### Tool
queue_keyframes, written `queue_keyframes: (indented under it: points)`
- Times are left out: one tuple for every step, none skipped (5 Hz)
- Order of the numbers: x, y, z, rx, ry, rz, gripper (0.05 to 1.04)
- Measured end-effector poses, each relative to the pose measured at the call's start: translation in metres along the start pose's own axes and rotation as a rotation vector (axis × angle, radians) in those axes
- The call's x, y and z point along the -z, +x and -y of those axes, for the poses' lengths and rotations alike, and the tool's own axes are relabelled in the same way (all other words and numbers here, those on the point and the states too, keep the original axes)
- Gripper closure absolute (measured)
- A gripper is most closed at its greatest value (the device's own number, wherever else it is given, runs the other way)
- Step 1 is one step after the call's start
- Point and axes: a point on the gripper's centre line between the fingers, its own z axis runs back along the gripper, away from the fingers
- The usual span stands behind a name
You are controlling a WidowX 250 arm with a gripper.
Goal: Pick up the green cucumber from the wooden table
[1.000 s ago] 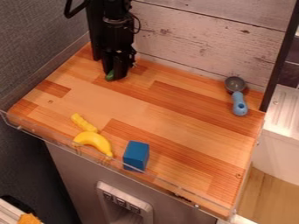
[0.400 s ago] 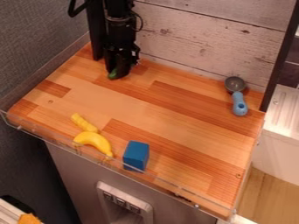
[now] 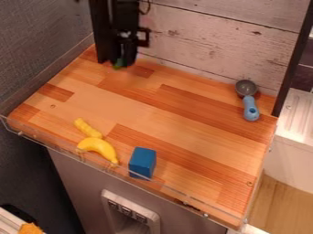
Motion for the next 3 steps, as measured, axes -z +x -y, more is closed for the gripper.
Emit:
queue_keyframes:
  points:
    - [-0.0232, -0.0029, -0.0072, -0.026, -0.003, -0.006, 0.745]
    - [-0.0324, -0.0044, -0.0094, 0.036, 0.001, -0.009, 0.745]
    - [-0.0330, -0.0048, -0.0096, 0.148, 0.007, -0.010, 0.745]
